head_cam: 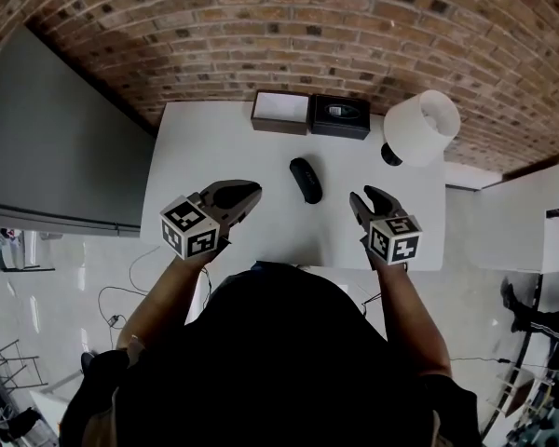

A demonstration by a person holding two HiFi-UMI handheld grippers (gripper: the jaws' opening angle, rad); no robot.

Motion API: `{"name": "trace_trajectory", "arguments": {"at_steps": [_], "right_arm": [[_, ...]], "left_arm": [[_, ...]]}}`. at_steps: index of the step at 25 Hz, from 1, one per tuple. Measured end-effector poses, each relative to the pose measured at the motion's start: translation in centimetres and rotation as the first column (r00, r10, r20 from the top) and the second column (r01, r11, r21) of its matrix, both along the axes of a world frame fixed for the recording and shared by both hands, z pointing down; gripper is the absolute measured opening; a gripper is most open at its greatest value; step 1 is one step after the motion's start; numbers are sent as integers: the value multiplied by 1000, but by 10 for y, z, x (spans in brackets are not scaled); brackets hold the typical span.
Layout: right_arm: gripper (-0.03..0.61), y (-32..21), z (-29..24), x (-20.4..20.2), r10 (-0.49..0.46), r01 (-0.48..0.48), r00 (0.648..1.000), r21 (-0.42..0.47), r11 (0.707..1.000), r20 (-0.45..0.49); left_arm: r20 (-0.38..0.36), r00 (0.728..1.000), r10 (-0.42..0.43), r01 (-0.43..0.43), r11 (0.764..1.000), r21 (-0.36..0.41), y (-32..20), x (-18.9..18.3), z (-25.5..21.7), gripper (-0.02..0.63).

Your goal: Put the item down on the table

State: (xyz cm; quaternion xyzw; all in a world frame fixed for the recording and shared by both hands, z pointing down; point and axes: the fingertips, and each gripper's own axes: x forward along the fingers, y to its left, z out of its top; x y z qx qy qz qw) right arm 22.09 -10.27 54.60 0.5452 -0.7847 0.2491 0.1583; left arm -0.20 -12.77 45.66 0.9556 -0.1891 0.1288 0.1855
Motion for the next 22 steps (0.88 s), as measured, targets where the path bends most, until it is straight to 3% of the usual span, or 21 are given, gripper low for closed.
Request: {"name": "trace_trajectory", "arguments": {"at_steps": [22], "right_arm": [[52, -1, -34, 3, 64, -65, 998, 84, 994, 10]], "left_arm": [[-4, 1000, 17, -17, 1000, 1, -7, -8, 0, 40]]}}
